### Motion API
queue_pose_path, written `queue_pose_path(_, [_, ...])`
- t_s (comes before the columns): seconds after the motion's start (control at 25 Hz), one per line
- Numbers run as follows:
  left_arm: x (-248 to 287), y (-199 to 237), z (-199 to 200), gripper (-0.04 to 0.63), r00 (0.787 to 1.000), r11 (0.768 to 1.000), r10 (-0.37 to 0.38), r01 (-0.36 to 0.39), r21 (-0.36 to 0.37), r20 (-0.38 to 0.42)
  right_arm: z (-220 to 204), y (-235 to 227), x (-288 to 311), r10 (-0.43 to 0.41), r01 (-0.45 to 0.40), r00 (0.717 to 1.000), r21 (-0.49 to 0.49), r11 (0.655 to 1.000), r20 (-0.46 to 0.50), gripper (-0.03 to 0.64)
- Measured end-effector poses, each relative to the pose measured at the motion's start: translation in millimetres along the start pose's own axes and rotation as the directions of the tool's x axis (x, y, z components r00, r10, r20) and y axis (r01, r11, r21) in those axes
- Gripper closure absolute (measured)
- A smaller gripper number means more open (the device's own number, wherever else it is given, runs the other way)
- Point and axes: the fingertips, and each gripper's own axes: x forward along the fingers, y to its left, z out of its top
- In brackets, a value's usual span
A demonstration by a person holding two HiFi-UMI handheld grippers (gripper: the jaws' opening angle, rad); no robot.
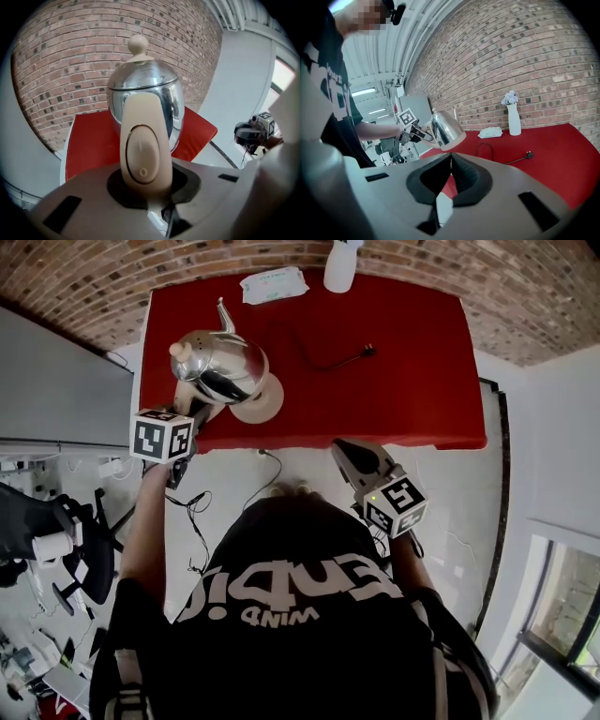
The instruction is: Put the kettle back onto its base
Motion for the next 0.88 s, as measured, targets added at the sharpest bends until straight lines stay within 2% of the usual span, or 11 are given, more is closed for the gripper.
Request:
queue_pose_path(0.52, [49, 0, -27, 0.529, 0.998, 0.996, -0.039, 0.035, -0.084, -0.058, -2, -7, 5, -0.004, 0.004, 1.0, 0.011, 1.0, -0.01, 0.594])
queue_pose_path(0.88, [71, -5, -41, 0.529, 0.994, 0.998, -0.036, 0.029, -0.064, -0.106, -4, -8, 2, -0.007, 0.007, 1.0, 0.014, 1.0, -0.007, 0.594])
